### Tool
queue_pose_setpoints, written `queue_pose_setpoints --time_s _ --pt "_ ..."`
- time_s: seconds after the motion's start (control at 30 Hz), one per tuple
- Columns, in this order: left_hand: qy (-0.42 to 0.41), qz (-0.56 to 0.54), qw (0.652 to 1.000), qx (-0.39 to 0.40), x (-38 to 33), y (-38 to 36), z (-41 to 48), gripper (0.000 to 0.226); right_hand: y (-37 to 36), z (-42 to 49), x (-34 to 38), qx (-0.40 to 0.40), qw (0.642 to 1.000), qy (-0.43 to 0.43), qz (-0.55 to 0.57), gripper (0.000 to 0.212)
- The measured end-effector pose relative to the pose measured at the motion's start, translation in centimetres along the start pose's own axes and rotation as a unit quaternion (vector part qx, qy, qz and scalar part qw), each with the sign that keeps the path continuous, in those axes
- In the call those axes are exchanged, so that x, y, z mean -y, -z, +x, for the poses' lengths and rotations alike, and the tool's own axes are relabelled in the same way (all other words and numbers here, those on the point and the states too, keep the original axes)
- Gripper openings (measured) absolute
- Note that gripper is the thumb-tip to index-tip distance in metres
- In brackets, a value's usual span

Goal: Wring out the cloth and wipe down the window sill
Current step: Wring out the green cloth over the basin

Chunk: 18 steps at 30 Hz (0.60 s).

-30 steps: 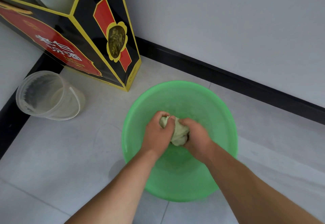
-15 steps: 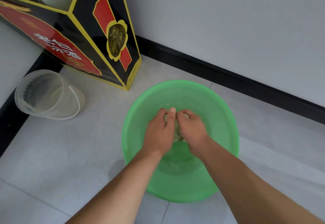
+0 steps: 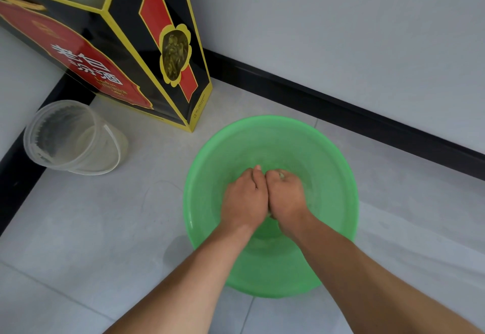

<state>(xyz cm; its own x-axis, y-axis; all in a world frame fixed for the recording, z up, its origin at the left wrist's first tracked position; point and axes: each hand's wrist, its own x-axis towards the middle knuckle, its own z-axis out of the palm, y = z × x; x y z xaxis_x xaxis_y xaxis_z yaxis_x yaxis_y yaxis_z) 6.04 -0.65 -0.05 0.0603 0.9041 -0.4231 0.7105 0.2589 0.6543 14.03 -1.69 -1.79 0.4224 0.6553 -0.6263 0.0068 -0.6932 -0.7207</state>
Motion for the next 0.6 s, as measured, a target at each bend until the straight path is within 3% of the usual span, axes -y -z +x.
queue_pose_setpoints --time_s 0.27,0.37,0.47,0.53,0.6 --pt "0.004 -0.011 1.0 0.006 0.3 0.7 0.1 0.041 -0.1 -0.8 -0.2 0.011 0.999 0.029 0.017 0.033" --pt "0.056 -0.106 0.993 0.006 0.7 1.4 0.9 0.047 0.5 -1.2 0.2 0.063 0.993 0.099 0.025 0.021" --pt "0.106 -0.25 0.959 0.079 0.4 2.7 1.2 0.045 1.4 -1.4 0.4 0.061 0.988 0.134 0.037 0.021" --pt "0.076 -0.284 0.949 0.113 0.2 2.9 0.7 0.036 1.7 -1.3 1.0 0.046 0.99 0.124 0.047 0.012" --pt "0.024 -0.266 0.961 0.077 0.5 2.2 0.0 0.031 1.6 -1.4 1.7 0.051 0.992 0.099 0.06 0.016"
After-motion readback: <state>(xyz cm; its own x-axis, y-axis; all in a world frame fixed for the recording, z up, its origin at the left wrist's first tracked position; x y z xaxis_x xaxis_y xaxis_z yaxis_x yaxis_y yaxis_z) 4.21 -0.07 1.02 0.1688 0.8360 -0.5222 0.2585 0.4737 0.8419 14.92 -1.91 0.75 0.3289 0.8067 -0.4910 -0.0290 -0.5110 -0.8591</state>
